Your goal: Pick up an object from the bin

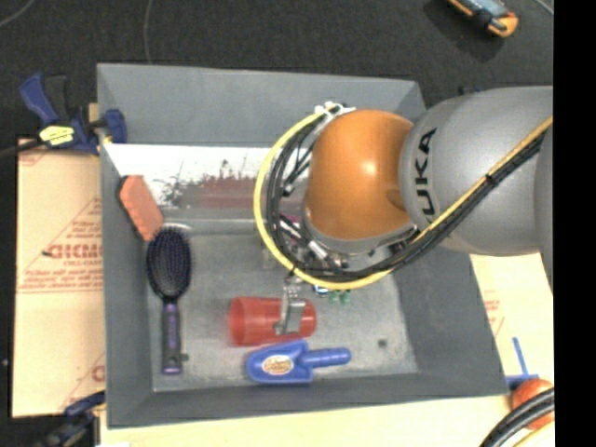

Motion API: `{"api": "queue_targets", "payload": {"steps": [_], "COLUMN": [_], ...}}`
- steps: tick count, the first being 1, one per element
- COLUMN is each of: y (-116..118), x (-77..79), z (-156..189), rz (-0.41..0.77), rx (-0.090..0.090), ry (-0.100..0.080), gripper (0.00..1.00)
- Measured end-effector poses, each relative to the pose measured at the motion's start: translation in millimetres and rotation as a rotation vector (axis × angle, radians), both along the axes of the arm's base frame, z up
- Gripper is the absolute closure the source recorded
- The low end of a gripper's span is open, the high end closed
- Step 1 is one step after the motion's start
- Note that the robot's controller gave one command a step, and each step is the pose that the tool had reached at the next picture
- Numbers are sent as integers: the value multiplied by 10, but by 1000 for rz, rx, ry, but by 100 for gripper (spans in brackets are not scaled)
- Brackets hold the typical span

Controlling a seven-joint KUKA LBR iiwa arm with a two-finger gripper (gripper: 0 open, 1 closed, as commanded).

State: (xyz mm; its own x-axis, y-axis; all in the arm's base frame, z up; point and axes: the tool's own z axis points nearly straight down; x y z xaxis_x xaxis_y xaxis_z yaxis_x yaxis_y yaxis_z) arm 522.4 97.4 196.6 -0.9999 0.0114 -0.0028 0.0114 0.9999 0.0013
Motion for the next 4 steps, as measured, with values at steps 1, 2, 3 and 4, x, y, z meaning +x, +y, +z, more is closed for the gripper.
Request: {"api": "queue_targets", "payload": {"steps": [1, 2, 3, 4], "y": [0, -32, -67, -396], "x": [0, 196, -250, -305], "z": [0, -127, -169, -495], "rz": [0, -64, -61, -72], "rx": [0, 2, 0, -1], "ry": [0, -7, 0, -5], "gripper": [0, 0, 0, 0]}}
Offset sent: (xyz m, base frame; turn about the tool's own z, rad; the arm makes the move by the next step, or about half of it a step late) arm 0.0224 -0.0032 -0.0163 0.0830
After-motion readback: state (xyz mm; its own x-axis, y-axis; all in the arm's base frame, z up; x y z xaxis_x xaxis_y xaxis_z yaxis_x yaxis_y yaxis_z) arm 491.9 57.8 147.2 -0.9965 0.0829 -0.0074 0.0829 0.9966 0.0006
